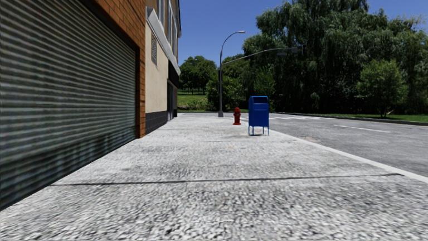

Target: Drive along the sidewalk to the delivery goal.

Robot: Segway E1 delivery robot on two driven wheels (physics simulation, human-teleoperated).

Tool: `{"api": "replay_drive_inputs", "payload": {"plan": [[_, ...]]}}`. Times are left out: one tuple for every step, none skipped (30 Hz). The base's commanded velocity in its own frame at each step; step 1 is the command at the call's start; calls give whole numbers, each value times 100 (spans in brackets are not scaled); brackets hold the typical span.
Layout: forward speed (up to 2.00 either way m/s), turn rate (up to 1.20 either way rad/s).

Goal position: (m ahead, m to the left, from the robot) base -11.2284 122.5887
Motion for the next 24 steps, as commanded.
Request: {"api": "replay_drive_inputs", "payload": {"plan": [[200,0],[200,0],[200,0],[200,0],[200,0],[200,0],[200,0],[200,0],[200,0],[200,0],[200,0],[200,0],[200,0],[200,0],[200,0],[200,0],[200,0],[200,0],[200,0],[200,0],[200,0],[200,0],[200,0],[200,0]]}}
